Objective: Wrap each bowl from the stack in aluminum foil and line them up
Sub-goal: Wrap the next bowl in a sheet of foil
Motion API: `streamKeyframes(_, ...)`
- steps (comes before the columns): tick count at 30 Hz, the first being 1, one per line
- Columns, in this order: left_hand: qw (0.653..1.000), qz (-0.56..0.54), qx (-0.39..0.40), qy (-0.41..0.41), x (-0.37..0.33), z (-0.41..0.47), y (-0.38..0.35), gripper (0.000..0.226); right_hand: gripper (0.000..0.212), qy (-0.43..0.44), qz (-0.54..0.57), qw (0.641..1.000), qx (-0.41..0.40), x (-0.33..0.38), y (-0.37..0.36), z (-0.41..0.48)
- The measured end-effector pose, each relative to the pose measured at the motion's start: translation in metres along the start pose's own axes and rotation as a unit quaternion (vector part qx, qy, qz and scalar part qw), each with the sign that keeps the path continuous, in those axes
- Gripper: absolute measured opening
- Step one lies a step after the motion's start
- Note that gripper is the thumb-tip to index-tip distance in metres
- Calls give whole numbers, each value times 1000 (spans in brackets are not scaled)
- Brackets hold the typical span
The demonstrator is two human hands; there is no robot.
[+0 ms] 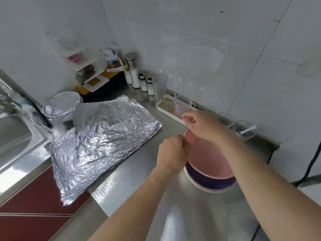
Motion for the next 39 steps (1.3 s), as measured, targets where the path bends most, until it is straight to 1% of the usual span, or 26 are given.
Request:
streamKeyframes(2,997,-63,-34,28,17,3,20,40,38,18,-30,999,-28,11,11,0)
streamKeyframes(4,990,-109,-65,65,40,5,36,38,44,34,-81,994,-67,21,17,1)
streamKeyframes(5,986,-118,-79,86,55,5,44,35,44,31,-85,993,-75,24,17,3)
streamKeyframes(7,977,-133,-96,138,84,1,55,33,46,16,-61,996,-68,26,10,10)
streamKeyframes(9,966,-155,-104,181,113,-4,61,32,45,-8,20,999,-34,28,-6,17)
streamKeyframes(11,963,-145,-84,211,137,-10,61,31,45,-44,123,991,23,36,-29,20)
streamKeyframes(12,962,-140,-65,226,148,-14,57,31,44,-59,150,986,45,39,-42,19)
streamKeyframes(15,957,-136,-16,254,174,-29,40,31,50,-85,134,984,77,38,-80,15)
streamKeyframes(18,957,-93,29,275,188,-46,23,18,52,-95,109,985,98,34,-110,10)
streamKeyframes(19,956,-80,31,279,190,-52,20,25,51,-101,100,984,103,34,-119,9)
streamKeyframes(21,960,-96,21,262,187,-59,16,54,51,-122,77,985,93,31,-129,9)
streamKeyframes(22,965,-99,15,244,186,-60,16,62,52,-125,54,987,84,32,-132,11)
streamKeyframes(23,969,-95,12,227,186,-61,18,65,55,-118,26,990,75,36,-135,14)
streamKeyframes(26,974,-92,17,205,184,-57,20,59,67,-54,-39,995,73,52,-139,18)
streamKeyframes(28,968,-129,23,216,185,-57,17,51,66,-1,-81,992,94,69,-144,19)
streamKeyframes(30,946,-218,33,238,184,-56,13,40,63,35,-98,987,122,84,-153,17)
streamKeyframes(32,912,-305,48,270,185,-57,10,23,61,37,-84,985,144,94,-161,17)
streamKeyframes(33,899,-332,52,281,186,-57,10,19,61,35,-76,985,153,97,-166,18)
streamKeyframes(34,893,-343,49,289,192,-57,11,22,61,36,-70,984,159,101,-169,19)
streamKeyframes(35,891,-344,39,293,197,-56,12,25,62,38,-62,985,159,103,-171,20)
streamKeyframes(36,902,-318,18,291,207,-53,16,25,64,42,-48,986,157,106,-174,22)
streamKeyframes(38,940,-198,-24,278,226,-45,26,24,66,53,-28,986,157,112,-179,25)
streamKeyframes(39,950,-134,-32,279,234,-40,31,26,65,65,-27,984,161,115,-182,25)
Point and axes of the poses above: each hand's wrist, its own z-axis towards the middle knuckle, its own y-axis out of the back of the hand, x = y × z, the point moved 4 cm from there along z, towards the middle knuckle, and after that the axes turned 6 degrees about z, right-handed, at the moved point
